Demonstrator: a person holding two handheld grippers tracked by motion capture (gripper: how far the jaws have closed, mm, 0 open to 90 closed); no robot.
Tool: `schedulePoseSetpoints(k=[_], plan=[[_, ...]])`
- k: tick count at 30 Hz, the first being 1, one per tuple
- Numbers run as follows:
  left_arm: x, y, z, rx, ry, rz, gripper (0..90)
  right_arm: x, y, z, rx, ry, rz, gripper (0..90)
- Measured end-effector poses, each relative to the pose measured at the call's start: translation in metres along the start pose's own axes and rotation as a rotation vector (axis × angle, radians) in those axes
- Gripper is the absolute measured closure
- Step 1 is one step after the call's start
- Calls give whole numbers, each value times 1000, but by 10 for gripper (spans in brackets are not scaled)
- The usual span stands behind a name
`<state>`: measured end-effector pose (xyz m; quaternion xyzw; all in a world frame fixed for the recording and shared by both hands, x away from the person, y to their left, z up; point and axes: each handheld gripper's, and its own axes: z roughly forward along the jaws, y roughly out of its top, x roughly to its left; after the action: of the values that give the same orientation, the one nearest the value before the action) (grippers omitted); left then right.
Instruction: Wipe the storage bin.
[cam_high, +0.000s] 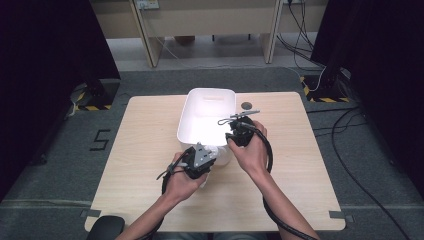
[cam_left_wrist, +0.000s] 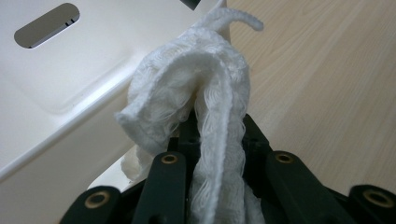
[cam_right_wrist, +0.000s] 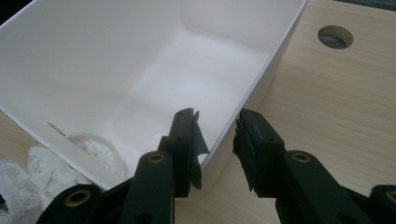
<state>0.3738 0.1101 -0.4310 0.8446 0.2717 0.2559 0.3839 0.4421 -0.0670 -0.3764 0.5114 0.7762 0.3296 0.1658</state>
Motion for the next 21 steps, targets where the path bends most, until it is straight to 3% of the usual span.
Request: schedulePoseSetpoints(k=[21], plan=[[-4,6,3,14,-7,19,755,1,0,1,0,-5,-1,676]])
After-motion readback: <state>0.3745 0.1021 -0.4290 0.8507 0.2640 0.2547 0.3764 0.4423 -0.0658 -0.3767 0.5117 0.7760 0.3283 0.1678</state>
